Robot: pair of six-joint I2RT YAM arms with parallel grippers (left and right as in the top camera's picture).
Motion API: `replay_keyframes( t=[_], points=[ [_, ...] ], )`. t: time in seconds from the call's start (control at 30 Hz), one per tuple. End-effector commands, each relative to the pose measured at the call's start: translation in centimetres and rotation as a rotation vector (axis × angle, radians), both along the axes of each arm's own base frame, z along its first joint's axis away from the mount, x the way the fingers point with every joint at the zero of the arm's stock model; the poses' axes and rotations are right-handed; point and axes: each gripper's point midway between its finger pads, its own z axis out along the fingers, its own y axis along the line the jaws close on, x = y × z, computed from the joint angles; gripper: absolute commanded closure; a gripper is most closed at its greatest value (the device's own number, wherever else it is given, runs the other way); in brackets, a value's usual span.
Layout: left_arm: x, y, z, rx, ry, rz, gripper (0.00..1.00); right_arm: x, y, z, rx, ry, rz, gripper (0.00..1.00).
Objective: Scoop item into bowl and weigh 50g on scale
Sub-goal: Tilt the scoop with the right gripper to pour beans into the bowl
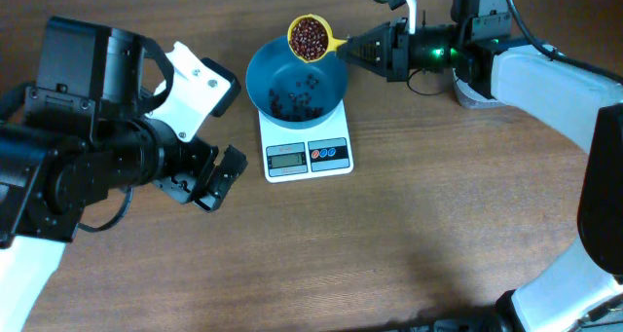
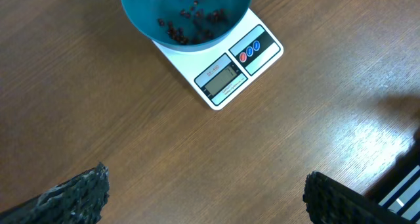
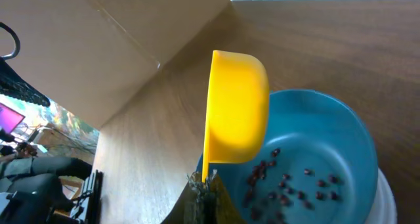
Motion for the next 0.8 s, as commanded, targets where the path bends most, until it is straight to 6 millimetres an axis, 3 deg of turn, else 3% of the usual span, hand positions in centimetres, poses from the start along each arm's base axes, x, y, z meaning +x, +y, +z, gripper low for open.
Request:
replay_keyframes(
  t=[0.0, 0.23, 0.47, 0.63, 0.77],
  points=[
    [0.1, -0.1, 0.8, -0.010, -0.021, 0.007, 0.01, -0.1, 0.4, 0.3, -0.004, -0.074, 0.036, 0.96],
    [0.1, -0.1, 0.8, -0.010, -0.021, 0.007, 0.01, 0.2, 0.2, 0.1, -0.037, -0.155, 0.035, 0.96],
    [0.1, -0.1, 0.8, -0.010, -0.021, 0.007, 0.01, 1.0, 0.3, 1.7, -0.029, -0.284, 0.034, 0.96],
    [0.1, -0.1, 0.8, -0.010, -0.021, 0.007, 0.01, 1.7, -1.1, 1.9, -0.039, -0.329, 0.010, 0.96],
    [0.1, -0.1, 0.8, -0.010, -0.021, 0.007, 0.01, 1.6, -1.0, 1.9, -0.043, -0.342, 0.015, 0.96]
  ],
)
